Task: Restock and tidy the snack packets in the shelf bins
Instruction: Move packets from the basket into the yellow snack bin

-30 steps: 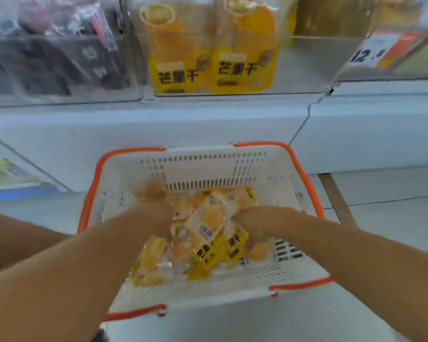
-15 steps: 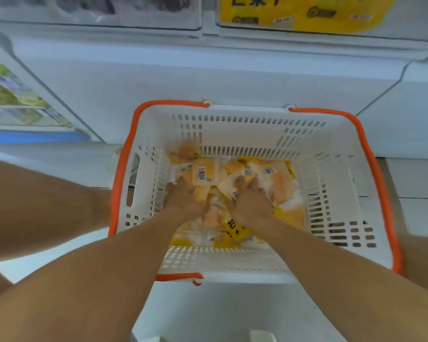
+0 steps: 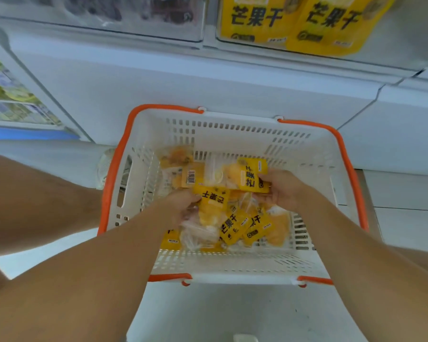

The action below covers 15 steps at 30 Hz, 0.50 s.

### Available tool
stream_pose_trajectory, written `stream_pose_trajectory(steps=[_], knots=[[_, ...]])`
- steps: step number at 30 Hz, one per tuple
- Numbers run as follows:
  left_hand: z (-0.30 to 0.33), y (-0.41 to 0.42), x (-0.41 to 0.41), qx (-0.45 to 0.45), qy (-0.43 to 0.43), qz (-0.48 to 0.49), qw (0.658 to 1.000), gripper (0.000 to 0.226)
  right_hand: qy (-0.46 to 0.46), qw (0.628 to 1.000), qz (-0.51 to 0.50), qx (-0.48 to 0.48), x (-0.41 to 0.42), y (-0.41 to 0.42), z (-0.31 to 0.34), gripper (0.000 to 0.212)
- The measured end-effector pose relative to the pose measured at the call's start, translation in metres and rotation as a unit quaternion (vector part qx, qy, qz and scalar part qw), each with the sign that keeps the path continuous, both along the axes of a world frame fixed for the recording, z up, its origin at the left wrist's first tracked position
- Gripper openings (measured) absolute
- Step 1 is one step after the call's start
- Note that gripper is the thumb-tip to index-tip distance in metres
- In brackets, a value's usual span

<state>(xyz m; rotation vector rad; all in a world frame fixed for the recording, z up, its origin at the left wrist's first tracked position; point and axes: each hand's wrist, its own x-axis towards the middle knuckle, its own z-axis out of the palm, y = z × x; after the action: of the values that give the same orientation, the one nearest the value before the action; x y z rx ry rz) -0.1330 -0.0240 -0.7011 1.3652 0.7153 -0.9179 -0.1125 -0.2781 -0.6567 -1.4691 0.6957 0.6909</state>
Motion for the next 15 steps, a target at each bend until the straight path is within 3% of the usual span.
stream_pose_trajectory(steps=[3, 7, 10, 13, 15], knots=[[0.007, -0.003, 0.002, -0.068, 0.011, -0.026, 0.997, 0.014, 0.026, 0.993, 0.103, -0.042, -0.012, -0.002, -0.005, 0.025], [0.019, -0.009, 0.011, -0.109, 0.05, -0.021, 0.993, 0.033, 0.022, 0.994, 0.107, 0.002, -0.011, -0.001, -0.007, 0.027], [0.029, -0.017, 0.014, -0.147, 0.046, -0.071, 0.986, 0.056, -0.004, 0.992, 0.121, -0.024, -0.008, 0.008, -0.016, 0.026], [0.022, -0.021, 0.019, -0.079, 0.011, -0.187, 0.979, 0.065, 0.002, 0.991, 0.13, -0.025, -0.01, 0.017, -0.023, 0.047], [0.01, -0.019, 0.019, -0.025, -0.008, -0.224, 0.974, 0.106, 0.036, 0.991, 0.126, -0.001, -0.015, 0.017, -0.028, 0.061]])
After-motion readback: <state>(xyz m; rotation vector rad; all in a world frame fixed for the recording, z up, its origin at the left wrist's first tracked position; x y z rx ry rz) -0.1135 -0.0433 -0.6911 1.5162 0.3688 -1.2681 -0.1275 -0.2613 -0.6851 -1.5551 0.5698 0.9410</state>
